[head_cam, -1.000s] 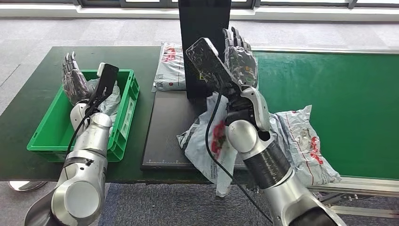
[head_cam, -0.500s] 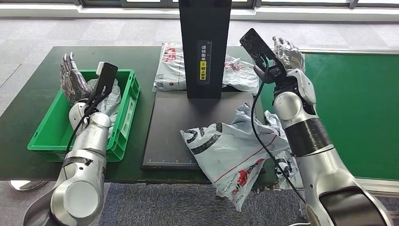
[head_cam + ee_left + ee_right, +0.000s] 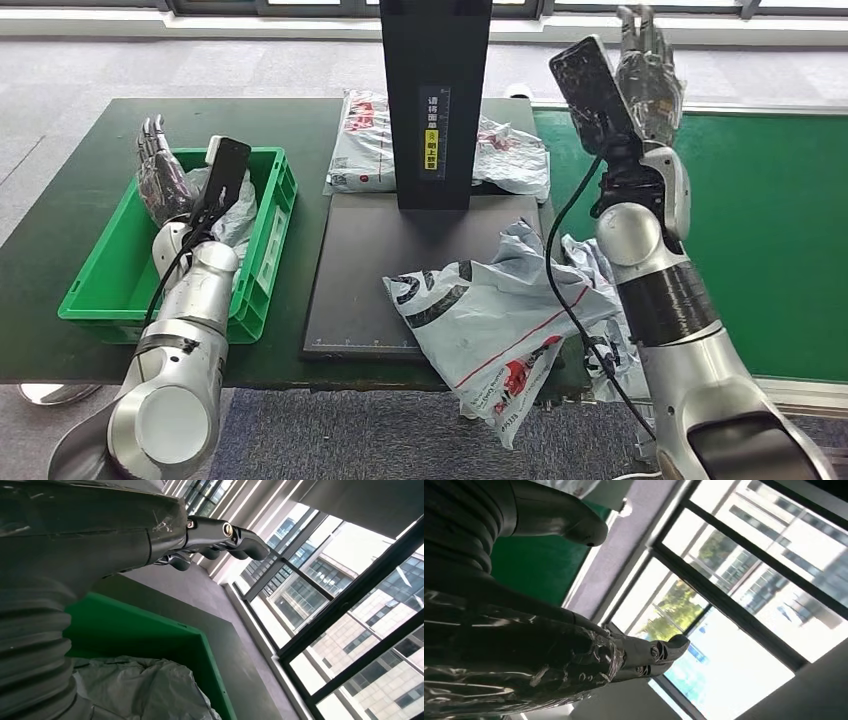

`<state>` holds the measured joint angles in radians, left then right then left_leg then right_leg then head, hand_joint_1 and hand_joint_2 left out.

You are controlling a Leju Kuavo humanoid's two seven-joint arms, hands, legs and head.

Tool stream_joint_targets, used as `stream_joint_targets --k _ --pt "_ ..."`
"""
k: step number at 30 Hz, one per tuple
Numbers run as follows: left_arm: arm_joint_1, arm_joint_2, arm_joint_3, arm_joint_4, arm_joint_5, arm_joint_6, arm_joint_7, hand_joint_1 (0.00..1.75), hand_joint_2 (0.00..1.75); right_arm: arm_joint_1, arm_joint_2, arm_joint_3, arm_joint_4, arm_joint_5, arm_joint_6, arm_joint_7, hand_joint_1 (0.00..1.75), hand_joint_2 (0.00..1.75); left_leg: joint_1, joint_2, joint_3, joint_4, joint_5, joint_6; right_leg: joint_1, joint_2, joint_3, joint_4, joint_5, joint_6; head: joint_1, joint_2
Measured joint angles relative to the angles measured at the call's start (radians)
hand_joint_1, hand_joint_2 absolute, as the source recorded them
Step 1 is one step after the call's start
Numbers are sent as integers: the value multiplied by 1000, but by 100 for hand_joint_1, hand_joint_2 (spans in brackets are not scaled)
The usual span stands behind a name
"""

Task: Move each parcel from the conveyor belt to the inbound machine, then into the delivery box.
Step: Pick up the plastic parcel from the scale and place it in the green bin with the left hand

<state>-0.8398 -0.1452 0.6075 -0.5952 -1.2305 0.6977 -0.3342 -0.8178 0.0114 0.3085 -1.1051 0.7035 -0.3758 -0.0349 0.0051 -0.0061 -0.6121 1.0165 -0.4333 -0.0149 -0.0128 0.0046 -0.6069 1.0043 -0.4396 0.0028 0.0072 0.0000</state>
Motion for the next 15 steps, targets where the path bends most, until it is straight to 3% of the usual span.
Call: stream_joint_targets --k 3,6,12,15 --pt "1 11 0 20 69 -2 -49 0 175 62 -3 0 -129 -89 -177 -134 0 175 0 0 0 0 0 0 0 0 0 0 0 0 0 0" --pt "3 25 1 60 185 -61 -111 0 175 177 -9 0 -314 -165 -289 -238 0 175 0 -1 0 0 -1 0 0 -1 0 -1 -2 0 0 0" --pt "68 29 -49 87 380 -293 -215 0 175 515 16 -30 -680 -262 -323 -537 0 175 0 -1 0 -1 -4 0 0 -2 1 -1 -4 0 0 0" --pt "114 27 -120 81 426 -318 -230 0 175 613 34 -56 -776 -303 -325 -594 0 175 0 0 0 -1 -5 1 0 -1 0 -1 -5 0 0 0"
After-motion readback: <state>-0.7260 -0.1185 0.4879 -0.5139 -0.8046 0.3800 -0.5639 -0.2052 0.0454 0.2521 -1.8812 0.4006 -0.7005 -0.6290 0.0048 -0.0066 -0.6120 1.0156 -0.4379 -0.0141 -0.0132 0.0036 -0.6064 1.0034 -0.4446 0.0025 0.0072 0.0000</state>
